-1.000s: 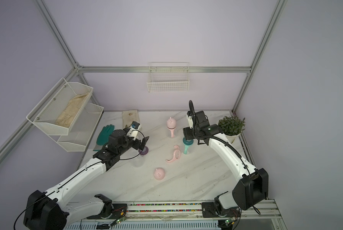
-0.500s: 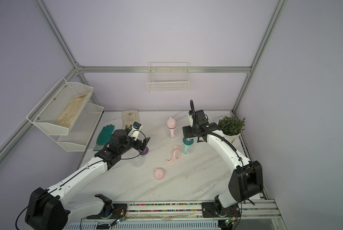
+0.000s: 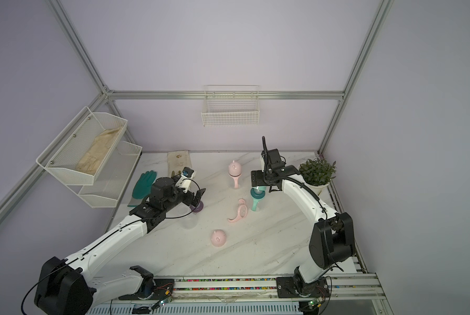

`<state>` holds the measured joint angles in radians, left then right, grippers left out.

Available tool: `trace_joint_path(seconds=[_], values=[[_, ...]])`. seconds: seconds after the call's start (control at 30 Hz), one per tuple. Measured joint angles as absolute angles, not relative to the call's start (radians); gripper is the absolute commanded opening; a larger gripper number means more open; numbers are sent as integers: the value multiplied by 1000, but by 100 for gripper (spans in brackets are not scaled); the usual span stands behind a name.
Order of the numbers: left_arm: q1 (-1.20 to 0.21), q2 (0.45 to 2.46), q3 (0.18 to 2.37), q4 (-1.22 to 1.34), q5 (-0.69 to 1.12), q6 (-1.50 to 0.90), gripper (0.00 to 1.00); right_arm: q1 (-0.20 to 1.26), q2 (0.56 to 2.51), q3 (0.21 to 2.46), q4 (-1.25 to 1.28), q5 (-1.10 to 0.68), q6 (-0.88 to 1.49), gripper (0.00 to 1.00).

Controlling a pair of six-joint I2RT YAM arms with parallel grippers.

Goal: Assemble the baby bottles
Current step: Close the lid on the baby bottle.

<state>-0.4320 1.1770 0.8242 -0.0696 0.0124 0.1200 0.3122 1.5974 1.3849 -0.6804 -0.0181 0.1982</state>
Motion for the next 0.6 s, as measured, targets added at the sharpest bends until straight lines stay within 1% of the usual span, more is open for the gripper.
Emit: trace_joint_path(seconds=[0.37, 0.5, 0.6], values=[[-432, 1177, 824, -70, 12, 128, 100, 303, 1613, 1385, -680, -89, 231, 86], [-432, 1177, 824, -71, 11, 136, 100, 300, 1623, 1385, -681, -107, 240, 82], [-432, 1177, 824, -74, 11, 142, 100, 298, 1624, 1385, -680, -116, 245, 75]])
